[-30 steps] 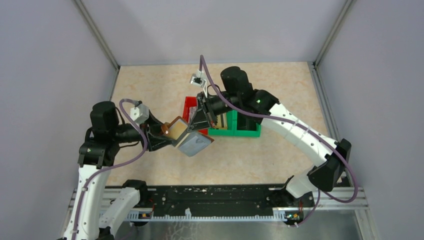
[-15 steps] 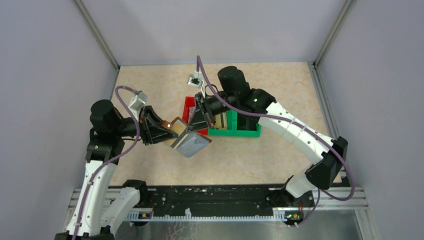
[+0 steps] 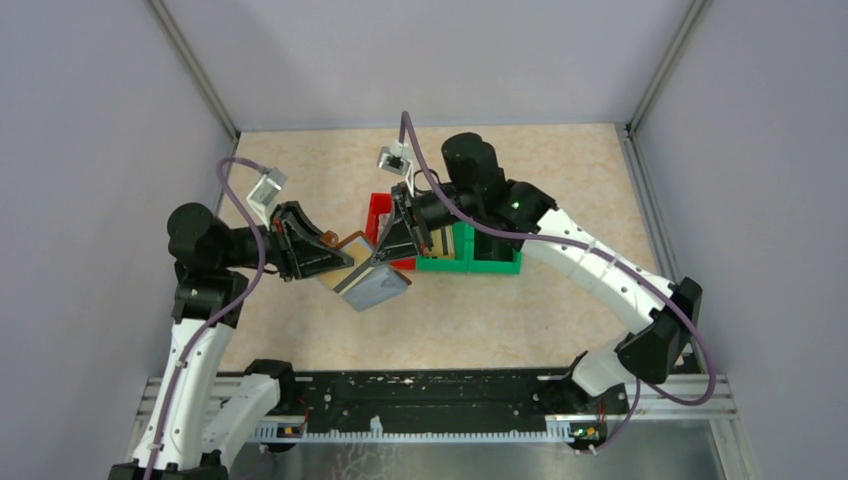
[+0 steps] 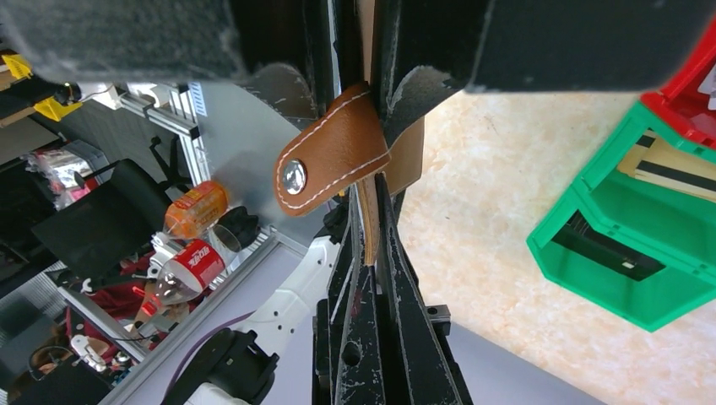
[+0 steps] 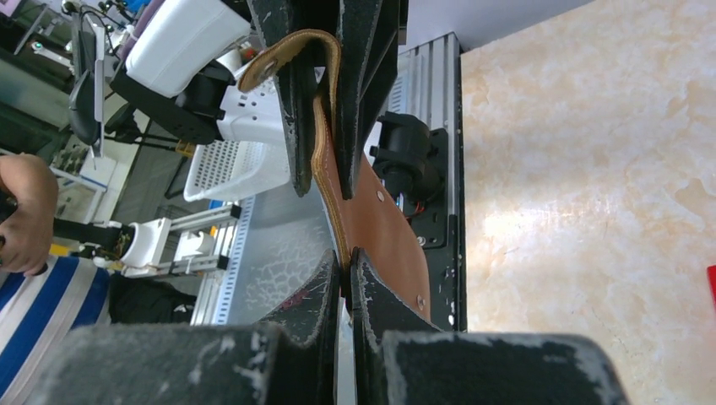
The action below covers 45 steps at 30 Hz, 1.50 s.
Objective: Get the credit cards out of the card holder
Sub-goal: Remove the credit card from the card holder.
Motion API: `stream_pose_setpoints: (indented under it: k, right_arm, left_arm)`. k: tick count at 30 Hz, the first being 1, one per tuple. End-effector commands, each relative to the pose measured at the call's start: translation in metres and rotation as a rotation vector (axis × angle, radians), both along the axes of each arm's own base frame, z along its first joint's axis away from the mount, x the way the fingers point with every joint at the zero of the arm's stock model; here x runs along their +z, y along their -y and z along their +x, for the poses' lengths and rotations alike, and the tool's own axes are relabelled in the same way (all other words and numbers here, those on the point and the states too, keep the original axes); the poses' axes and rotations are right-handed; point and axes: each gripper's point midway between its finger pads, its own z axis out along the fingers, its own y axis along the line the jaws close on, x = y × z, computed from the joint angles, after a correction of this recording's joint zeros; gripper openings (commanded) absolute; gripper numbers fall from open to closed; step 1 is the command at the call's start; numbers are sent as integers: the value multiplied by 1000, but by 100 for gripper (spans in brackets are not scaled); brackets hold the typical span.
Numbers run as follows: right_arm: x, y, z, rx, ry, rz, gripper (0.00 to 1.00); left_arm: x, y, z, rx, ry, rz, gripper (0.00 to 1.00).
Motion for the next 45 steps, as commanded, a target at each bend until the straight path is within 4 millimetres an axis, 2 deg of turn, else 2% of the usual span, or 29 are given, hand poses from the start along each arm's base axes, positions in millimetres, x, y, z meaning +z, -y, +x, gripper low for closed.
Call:
stream_pose_setpoints:
  k: [1,7,12,15,17,19,21,23,25,28,33,41,45]
  right_arm:
    - [18,6,-6,-7,58,59,0]
    - [21,9,-4,-22,65,68,0]
    - [21,10,-2,-31,69,75,0]
    - [24,10,2,-57,80,97,1]
    - [31,12,9,-100,84,136,13]
    - [41,16,17,-160,91,186,36]
    - [54,24,30,-271,103,230,46]
    - [66,34,44,-380,104,269,51]
    - [83,44,48,-445,94,340,52]
    - [87,50,46,-477,41,383,53]
    - [76,45,31,-407,-117,448,53]
    - [40,5,10,-311,-281,428,51]
    - [26,-8,9,-300,-320,409,50]
  left_arm:
    - [18,1,-9,-24,-10,-41,25]
    - [19,1,-11,-32,-51,-65,23]
    - [20,2,-10,-21,-89,-78,11]
    - [18,2,-5,9,-93,-91,0]
    - [16,2,2,55,-95,-90,0]
    - [16,0,12,118,-73,-88,0]
    - [15,-2,24,196,-59,-78,0]
    - [13,-5,34,257,-49,-72,0]
    - [12,-7,41,299,-53,-75,0]
    - [11,-9,51,356,-67,-89,0]
    - [11,-11,59,392,-90,-106,0]
    - [16,-11,62,396,-111,-131,0]
    - [21,-11,63,399,-114,-143,0]
